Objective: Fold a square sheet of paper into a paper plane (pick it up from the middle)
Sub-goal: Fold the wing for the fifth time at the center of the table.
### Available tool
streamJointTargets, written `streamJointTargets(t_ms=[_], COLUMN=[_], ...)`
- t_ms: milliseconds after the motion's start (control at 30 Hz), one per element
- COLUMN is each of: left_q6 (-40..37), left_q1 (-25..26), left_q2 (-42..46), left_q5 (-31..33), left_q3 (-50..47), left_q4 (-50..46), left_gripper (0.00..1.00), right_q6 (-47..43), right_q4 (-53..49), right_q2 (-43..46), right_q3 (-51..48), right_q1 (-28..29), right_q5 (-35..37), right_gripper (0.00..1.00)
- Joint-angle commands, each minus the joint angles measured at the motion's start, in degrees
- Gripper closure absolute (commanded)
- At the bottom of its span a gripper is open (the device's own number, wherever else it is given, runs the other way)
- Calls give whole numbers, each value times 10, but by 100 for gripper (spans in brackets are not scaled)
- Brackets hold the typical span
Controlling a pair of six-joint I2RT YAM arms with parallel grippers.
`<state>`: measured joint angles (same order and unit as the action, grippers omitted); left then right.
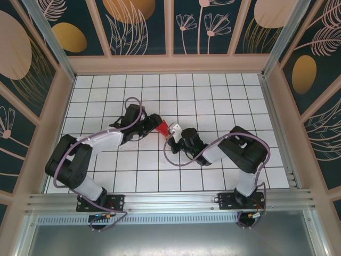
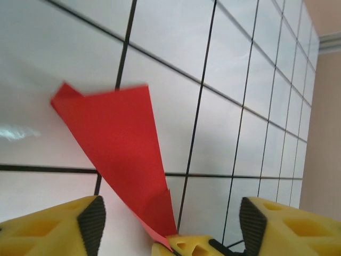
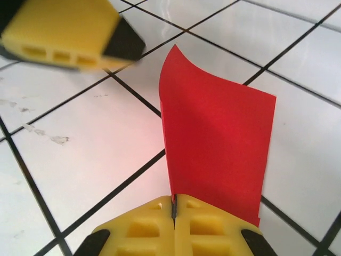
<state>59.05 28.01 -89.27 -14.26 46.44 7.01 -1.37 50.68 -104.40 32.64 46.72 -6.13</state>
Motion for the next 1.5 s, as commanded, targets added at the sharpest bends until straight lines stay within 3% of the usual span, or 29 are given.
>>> streamJointTargets(t_ms=[0,267,633,1067,1467], left_q6=[-25,-65,-86,-108,-117], left_q1=[-14,-17,-17,-11,-4], left_q2=[31,52,43,-5,-53], left_q5=[24,24,-22,-56,-63], left_q3=[-13,-49,-94,-94,-62], left_q4=[-11,32,122,163,170], left_gripper=[25,24,36,47,60], right_q6=[95,224,394,535,587], right_q4=[-4,-29,2,71,66], right_q2=[13,-7,-64,-80,-85], right_q3=[14,51,71,49,32], right_q1=[-15,-43,-83,-108,-117], right_q5=[-99,-186,-259,-270,-240], right_gripper=[100,100,100,100,100])
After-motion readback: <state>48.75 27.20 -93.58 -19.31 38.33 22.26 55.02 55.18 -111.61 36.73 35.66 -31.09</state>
